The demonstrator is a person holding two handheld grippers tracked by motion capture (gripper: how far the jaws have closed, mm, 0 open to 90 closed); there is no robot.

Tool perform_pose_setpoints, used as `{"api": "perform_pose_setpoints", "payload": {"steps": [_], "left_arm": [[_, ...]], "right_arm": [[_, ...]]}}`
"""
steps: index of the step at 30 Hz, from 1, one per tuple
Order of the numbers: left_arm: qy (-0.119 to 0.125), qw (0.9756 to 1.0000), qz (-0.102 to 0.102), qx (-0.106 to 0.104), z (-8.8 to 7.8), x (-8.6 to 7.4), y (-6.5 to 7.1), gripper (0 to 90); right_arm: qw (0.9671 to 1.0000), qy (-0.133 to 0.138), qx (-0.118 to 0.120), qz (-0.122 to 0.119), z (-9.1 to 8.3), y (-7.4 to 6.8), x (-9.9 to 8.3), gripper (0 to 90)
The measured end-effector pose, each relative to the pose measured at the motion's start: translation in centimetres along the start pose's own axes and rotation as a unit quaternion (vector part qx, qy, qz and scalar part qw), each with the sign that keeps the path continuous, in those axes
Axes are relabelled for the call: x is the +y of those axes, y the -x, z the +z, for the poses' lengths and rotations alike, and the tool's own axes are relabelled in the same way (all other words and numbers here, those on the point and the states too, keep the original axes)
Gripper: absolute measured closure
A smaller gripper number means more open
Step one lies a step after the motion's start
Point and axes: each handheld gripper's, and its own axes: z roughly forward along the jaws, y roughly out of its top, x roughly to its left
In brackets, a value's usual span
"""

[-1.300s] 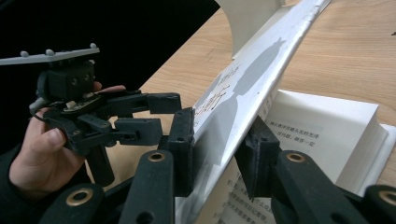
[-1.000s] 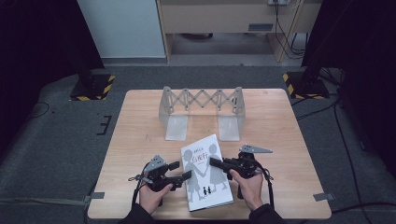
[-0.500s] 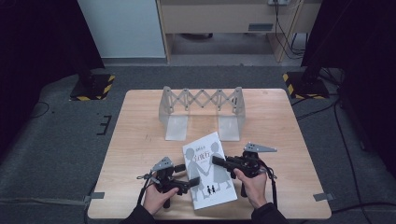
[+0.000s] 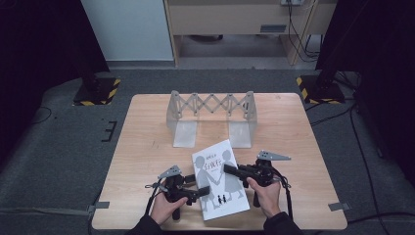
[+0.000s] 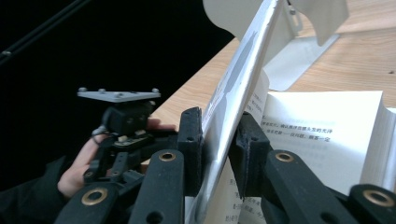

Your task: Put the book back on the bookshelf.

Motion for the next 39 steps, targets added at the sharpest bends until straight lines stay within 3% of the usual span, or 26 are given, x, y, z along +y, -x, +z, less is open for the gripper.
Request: {"api": "perform_pose_setpoints", "payload": {"steps": [6,10,16,18,22,26,27,28,29,33,35,36,39], "left_arm": [[-0.005,0.9997,-0.002,-0.024,0.0,-0.1,0.1,0.0],[-0.017,0.9993,-0.009,-0.032,0.4,-0.2,0.2,0.0],[-0.046,0.9976,-0.040,-0.031,0.8,-0.4,0.0,0.0],[-0.047,0.9978,-0.038,-0.028,0.8,-0.4,0.0,0.0],[-0.044,0.9979,-0.041,-0.023,0.9,-0.5,0.1,0.4],[-0.046,0.9982,-0.037,-0.009,0.9,-0.5,0.3,3.3],[-0.048,0.9982,-0.035,-0.004,1.0,-0.4,0.4,6.1],[-0.049,0.9983,-0.031,0.001,1.0,-0.4,0.5,7.3],[-0.049,0.9983,-0.033,0.003,1.0,-0.4,0.5,8.4],[-0.041,0.9981,-0.045,-0.001,0.9,-0.5,0.2,11.6],[-0.041,0.9981,-0.046,0.003,0.9,-0.5,0.3,12.4],[-0.038,0.9981,-0.048,0.004,0.9,-0.5,0.3,13.2],[-0.035,0.9980,-0.052,0.005,0.9,-0.5,0.3,13.3]], "right_arm": [[0.9997,-0.004,0.011,-0.020,0.0,-0.6,0.3,75.5],[0.9997,-0.006,0.020,-0.008,0.1,-0.2,0.1,75.5],[0.9993,-0.037,-0.006,-0.001,0.3,0.7,-0.2,73.4],[0.9991,-0.041,-0.012,-0.002,0.2,0.8,-0.2,71.6],[0.9983,-0.043,-0.030,-0.025,0.2,1.1,-0.3,63.4],[0.9948,-0.050,-0.071,-0.054,-0.1,1.2,-0.4,54.9],[0.9916,-0.065,-0.097,-0.055,-0.1,1.3,-0.5,47.6],[0.9868,-0.086,-0.118,-0.071,0.3,1.3,-0.9,44.3],[0.9854,-0.091,-0.127,-0.067,0.6,1.4,-1.3,43.2],[0.9875,-0.085,-0.126,-0.042,0.7,2.0,-1.7,42.5],[0.9851,-0.092,-0.137,-0.049,0.8,2.0,-1.8,38.3],[0.9814,-0.108,-0.149,-0.054,0.9,2.0,-1.9,35.5],[0.9827,-0.113,-0.143,-0.034,0.9,2.4,-2.2,33.8]]}}
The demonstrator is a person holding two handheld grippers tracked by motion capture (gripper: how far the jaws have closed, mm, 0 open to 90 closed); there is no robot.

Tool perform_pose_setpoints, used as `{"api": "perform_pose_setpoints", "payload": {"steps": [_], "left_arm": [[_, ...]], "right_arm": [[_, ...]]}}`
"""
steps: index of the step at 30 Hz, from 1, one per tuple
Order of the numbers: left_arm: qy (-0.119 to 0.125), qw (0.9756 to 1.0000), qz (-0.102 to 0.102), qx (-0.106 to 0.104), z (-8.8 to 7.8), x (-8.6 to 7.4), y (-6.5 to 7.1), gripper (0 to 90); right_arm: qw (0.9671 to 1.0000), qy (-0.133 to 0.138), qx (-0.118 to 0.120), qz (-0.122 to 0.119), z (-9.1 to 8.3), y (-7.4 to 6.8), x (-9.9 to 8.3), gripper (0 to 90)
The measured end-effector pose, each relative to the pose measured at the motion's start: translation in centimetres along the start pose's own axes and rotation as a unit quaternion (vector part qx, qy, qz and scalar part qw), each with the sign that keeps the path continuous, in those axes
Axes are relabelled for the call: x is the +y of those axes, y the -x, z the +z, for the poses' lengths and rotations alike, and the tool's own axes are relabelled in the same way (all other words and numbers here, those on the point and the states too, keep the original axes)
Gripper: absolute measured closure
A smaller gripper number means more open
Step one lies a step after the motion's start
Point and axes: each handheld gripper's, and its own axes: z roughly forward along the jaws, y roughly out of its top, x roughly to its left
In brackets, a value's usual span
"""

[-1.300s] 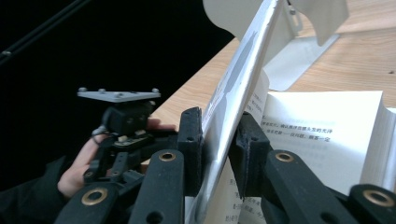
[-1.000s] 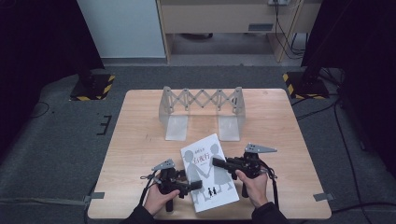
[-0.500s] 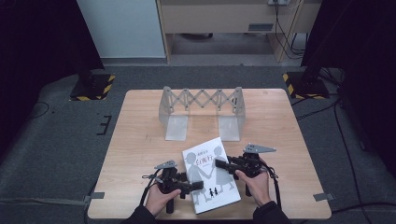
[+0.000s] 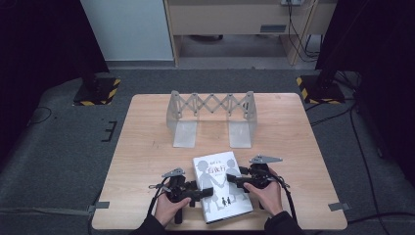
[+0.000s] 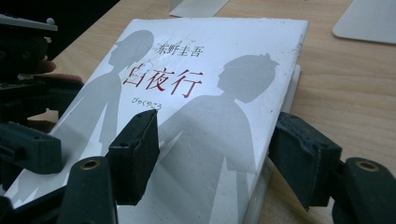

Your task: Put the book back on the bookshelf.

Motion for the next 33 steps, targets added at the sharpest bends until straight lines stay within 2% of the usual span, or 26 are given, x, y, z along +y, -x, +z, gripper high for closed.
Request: {"api": "perform_pose_setpoints", "payload": {"steps": [7,10,12,15,17,20,22,25,27,29,33], "left_arm": [[0.003,1.0000,-0.004,0.001,0.0,0.0,0.0,14.2],[0.002,0.9999,-0.014,0.004,0.0,0.2,-0.1,15.6],[0.007,0.9995,-0.029,0.004,0.0,0.2,-0.2,18.2],[0.002,0.9994,-0.033,0.009,-0.1,0.4,-0.3,19.9],[-0.003,0.9995,-0.029,0.010,-0.2,0.7,-0.3,20.1],[0.003,0.9998,-0.015,0.016,-0.5,1.2,0.0,21.2],[0.020,0.9995,-0.017,0.016,-0.8,1.5,0.2,24.6],[0.028,0.9993,0.009,0.024,-1.1,2.1,0.7,26.0],[0.037,0.9989,0.016,0.023,-1.2,2.4,1.0,27.2],[0.044,0.9982,0.028,0.028,-1.3,2.8,1.3,27.7],[0.066,0.9965,0.038,0.035,-1.4,3.6,1.6,30.3]], "right_arm": [[0.9990,0.004,0.024,0.039,0.2,0.4,-0.6,34.4],[0.9990,0.011,0.023,0.037,0.2,0.4,-0.7,36.3],[0.9988,0.021,0.024,0.037,0.0,0.4,-0.6,41.8],[0.9987,0.033,0.023,0.030,-0.3,0.4,-0.6,46.2],[0.9988,0.038,0.021,0.023,-0.4,0.2,-0.4,47.4],[0.9981,0.054,0.023,0.019,-0.5,0.2,-0.2,49.8],[0.9973,0.067,0.027,0.018,-0.6,0.2,-0.1,51.2],[0.9951,0.092,0.031,0.015,-0.9,0.2,0.1,54.1],[0.9937,0.104,0.037,0.018,-1.1,0.0,0.2,55.3],[0.9925,0.116,0.036,0.013,-1.3,-0.1,0.4,55.7],[0.9896,0.140,0.033,-0.001,-1.9,-0.4,0.8,60.3]]}}
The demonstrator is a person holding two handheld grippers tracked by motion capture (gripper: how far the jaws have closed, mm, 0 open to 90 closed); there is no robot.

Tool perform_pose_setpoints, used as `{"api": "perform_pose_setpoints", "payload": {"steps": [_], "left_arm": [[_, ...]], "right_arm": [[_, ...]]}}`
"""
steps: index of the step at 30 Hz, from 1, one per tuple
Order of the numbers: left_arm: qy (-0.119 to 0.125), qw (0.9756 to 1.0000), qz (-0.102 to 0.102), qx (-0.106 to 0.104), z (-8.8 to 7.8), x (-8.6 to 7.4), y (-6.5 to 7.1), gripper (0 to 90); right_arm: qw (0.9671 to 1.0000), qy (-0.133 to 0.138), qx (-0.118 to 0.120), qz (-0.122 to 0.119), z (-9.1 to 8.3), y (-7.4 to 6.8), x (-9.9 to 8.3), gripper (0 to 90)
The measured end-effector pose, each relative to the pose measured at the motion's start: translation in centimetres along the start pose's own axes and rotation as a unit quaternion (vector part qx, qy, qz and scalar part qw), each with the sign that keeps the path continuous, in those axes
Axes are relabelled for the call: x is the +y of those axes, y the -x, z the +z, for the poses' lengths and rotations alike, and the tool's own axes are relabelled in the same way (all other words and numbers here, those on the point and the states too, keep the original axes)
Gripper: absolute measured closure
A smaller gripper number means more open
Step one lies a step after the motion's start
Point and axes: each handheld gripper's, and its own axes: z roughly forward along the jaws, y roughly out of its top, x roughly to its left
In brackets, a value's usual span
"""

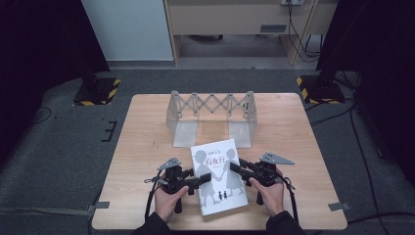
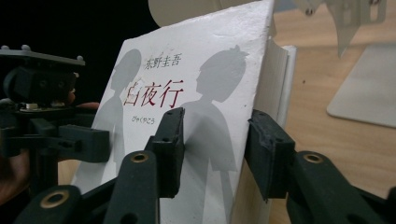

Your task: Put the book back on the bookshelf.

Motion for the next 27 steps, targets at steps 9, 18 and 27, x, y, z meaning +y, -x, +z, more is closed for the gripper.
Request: {"api": "perform_pose_setpoints", "payload": {"steps": [9,18,27], "left_arm": [[0.029,0.9987,0.041,-0.011,-0.1,0.9,0.8,35.4],[0.027,0.9973,0.056,-0.039,0.0,1.2,0.7,37.4],[0.032,0.9960,0.024,-0.080,1.0,0.9,0.9,43.8]], "right_arm": [[0.9994,0.034,0.005,-0.010,-0.9,0.0,0.7,62.9],[0.9991,0.037,0.018,-0.008,-1.1,0.3,0.7,63.2],[0.9986,0.020,0.046,-0.015,-0.7,-0.6,0.9,63.0]]}}
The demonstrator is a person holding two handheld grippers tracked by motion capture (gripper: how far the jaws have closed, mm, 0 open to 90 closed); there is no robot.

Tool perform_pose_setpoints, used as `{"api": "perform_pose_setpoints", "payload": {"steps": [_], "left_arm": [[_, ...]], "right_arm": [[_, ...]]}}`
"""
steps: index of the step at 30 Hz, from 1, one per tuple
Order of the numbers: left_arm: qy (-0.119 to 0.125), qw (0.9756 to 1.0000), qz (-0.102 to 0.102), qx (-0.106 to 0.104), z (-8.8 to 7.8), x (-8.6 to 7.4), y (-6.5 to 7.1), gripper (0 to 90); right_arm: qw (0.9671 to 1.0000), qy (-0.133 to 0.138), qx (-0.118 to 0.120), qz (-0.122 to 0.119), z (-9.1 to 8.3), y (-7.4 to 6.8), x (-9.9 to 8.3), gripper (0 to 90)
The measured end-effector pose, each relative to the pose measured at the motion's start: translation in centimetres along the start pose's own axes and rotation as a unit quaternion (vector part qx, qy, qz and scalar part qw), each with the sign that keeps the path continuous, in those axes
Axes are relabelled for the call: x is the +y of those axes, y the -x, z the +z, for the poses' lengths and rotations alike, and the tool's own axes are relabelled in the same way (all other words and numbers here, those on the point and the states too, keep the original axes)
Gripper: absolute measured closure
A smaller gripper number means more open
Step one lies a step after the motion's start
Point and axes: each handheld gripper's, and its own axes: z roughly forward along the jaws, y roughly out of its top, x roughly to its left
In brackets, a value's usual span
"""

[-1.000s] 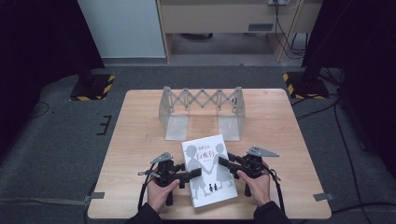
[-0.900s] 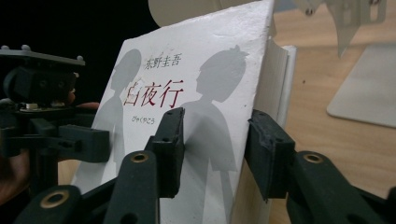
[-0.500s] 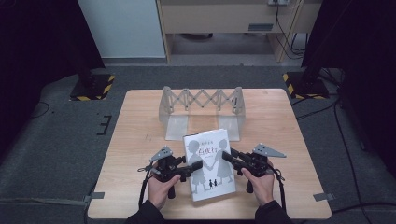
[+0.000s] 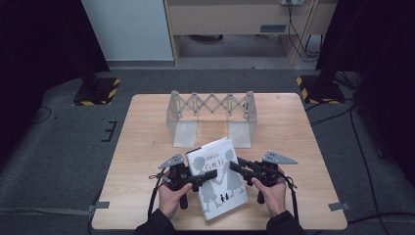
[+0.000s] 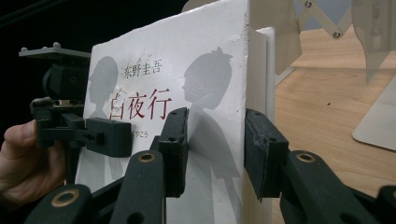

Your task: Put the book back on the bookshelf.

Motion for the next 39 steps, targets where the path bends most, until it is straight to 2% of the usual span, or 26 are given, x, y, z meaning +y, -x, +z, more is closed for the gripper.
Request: {"api": "perform_pose_setpoints", "payload": {"steps": [7,10,17,19,20,24,27,30,36,39], "left_arm": [[-0.005,1.0000,-0.005,0.000,-0.1,0.1,0.2,46.1],[-0.006,0.9999,-0.009,0.002,-0.2,0.2,0.2,46.9],[0.002,0.9995,-0.024,0.019,-0.9,0.9,-0.2,47.8],[0.012,0.9993,-0.025,0.023,-1.2,1.2,-0.2,48.9],[0.019,0.9991,-0.028,0.024,-1.3,1.3,-0.2,49.6],[0.027,0.9991,-0.016,0.027,-1.2,1.3,0.1,49.4],[0.035,0.9989,-0.010,0.030,-0.8,1.4,0.3,48.5],[0.045,0.9987,-0.011,0.024,-0.4,1.5,0.4,46.6],[0.031,0.9989,0.001,0.036,-0.1,2.0,0.8,46.8],[0.033,0.9987,0.005,0.039,-0.3,2.0,0.9,47.2]], "right_arm": [[1.0000,0.002,-0.004,0.005,-0.1,0.3,0.1,59.7],[0.9999,-0.006,-0.008,0.014,-0.5,0.8,0.0,58.1],[0.9986,-0.040,0.016,0.031,0.0,1.0,-1.1,60.8],[0.9982,-0.048,0.024,0.028,0.3,0.7,-1.3,62.2],[0.9986,-0.043,0.023,0.023,0.5,0.6,-1.4,62.3],[0.9986,-0.046,0.023,0.004,0.6,0.3,-1.1,62.5],[0.9987,-0.044,0.024,0.004,0.5,0.3,-1.1,62.5],[0.9986,-0.044,0.027,0.001,0.3,0.4,-1.1,62.4],[0.9986,-0.044,0.029,0.000,0.1,0.5,-1.0,62.4],[0.9986,-0.043,0.030,-0.004,0.2,0.5,-1.0,62.3]]}}
